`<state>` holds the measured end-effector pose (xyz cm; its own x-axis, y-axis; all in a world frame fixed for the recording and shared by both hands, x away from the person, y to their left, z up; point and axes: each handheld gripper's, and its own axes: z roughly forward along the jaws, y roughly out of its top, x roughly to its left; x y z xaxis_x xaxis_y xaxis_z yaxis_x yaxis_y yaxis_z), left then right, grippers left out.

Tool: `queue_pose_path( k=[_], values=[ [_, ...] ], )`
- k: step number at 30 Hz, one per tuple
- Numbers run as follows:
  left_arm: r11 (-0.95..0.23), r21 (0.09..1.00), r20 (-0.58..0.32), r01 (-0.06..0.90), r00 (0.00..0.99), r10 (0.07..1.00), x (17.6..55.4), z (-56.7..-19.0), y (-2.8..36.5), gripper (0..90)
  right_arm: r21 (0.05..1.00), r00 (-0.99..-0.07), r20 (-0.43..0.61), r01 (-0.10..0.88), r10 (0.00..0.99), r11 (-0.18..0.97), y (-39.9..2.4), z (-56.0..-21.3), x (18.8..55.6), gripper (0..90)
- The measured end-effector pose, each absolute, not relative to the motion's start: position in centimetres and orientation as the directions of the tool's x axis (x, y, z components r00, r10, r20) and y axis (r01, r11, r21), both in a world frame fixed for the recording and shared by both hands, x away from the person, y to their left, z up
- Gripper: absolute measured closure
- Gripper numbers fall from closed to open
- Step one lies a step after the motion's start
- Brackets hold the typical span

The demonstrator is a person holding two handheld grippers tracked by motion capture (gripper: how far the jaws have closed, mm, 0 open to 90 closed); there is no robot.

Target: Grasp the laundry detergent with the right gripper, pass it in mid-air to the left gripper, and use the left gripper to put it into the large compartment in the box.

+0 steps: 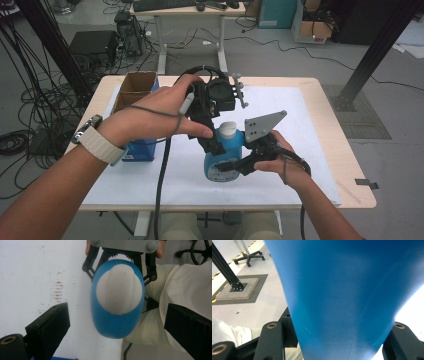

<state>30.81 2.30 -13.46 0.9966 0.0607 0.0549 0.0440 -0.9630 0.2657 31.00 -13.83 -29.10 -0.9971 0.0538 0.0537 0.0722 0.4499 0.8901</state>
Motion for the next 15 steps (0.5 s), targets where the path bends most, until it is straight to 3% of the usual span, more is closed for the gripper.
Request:
queue_pose_path(
  k=[15],
  values=[
    [-0.963, 0.267, 0.050, 0.040, 0.997, 0.056, 30.75, -13.50, 2.39, 6.6, 0.889, -0.997, 0.053, 0.070, 0.050, 0.453, -13.70, -29.07, 31.03, 42.9]
  ],
)
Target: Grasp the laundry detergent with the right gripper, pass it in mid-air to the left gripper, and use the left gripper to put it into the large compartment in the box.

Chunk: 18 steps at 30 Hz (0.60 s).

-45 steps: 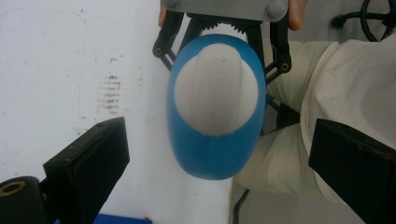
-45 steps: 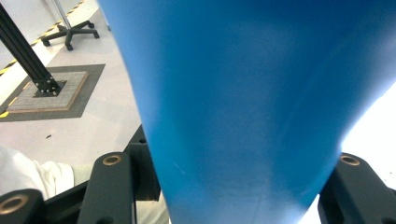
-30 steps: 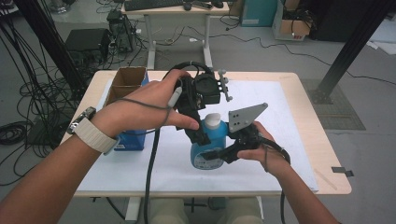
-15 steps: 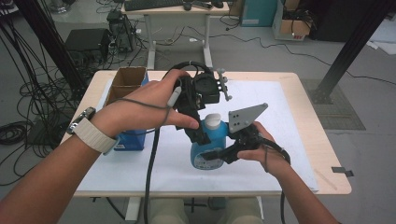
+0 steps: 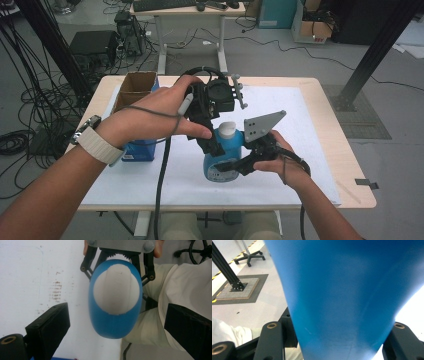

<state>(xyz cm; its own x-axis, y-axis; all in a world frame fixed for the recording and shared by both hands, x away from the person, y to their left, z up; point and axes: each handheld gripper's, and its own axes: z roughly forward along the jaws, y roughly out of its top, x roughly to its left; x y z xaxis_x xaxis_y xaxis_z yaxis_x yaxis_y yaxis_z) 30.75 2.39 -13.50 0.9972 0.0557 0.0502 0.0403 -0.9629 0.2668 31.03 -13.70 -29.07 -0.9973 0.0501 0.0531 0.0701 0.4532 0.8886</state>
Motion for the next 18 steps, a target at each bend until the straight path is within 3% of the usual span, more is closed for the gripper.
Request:
queue_pose_path(
  k=[18],
  values=[
    [-0.963, 0.268, 0.049, 0.041, 0.997, 0.056, 30.92, -13.55, 2.43, 7.1, 0.890, -0.997, 0.055, 0.075, 0.056, 0.450, -13.86, -29.09, 31.17, 42.9]
  ],
)
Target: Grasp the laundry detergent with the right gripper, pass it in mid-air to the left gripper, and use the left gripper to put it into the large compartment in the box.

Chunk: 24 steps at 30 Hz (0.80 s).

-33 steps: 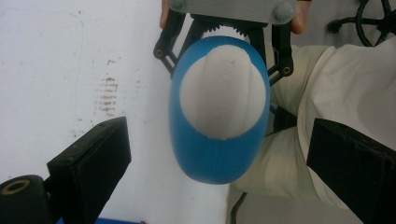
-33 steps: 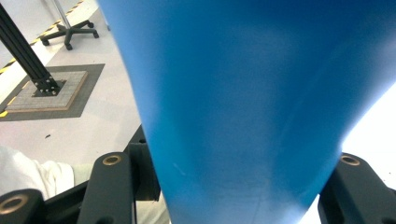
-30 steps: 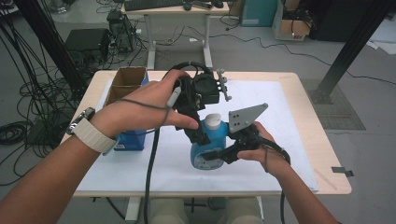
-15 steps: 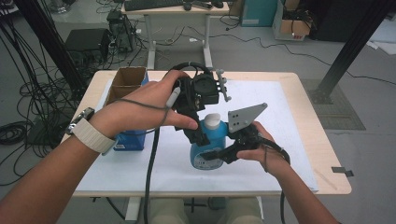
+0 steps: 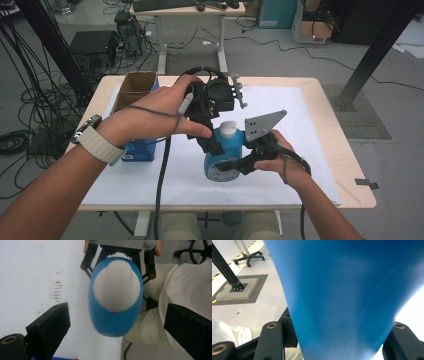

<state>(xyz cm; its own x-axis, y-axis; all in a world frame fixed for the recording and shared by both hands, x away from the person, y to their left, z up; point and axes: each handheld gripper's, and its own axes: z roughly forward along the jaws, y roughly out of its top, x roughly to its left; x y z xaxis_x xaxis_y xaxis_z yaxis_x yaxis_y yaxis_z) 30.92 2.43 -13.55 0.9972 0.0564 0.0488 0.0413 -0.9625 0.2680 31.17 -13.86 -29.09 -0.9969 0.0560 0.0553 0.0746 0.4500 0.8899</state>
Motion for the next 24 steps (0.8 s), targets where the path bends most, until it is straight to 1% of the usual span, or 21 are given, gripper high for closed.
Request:
queue_pose_path(
  k=[24],
  values=[
    [-0.962, 0.269, 0.041, 0.045, 0.997, 0.058, 30.96, -13.57, 2.44, 7.2, 0.890, -0.997, 0.059, 0.077, 0.054, 0.450, -13.84, -29.17, 31.31, 42.9]
  ],
)
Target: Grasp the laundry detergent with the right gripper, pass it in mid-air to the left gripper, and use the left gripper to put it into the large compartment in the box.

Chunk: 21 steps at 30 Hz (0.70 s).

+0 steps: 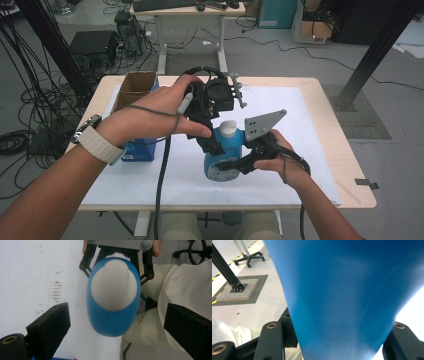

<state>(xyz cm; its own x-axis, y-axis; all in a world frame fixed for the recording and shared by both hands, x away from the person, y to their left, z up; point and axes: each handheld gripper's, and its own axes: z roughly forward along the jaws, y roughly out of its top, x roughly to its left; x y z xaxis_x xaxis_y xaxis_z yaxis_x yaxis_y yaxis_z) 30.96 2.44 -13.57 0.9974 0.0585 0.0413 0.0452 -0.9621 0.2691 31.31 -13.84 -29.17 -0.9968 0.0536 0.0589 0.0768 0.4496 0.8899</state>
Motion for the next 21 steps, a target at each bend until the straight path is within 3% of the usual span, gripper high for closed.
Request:
queue_pose_path(
  k=[21],
  values=[
    [-0.961, 0.272, 0.046, 0.050, 0.997, 0.065, 31.03, -13.62, 2.66, 7.2, 0.888, -0.997, 0.059, 0.074, 0.047, 0.454, -13.72, -29.21, 31.29, 42.9]
  ],
)
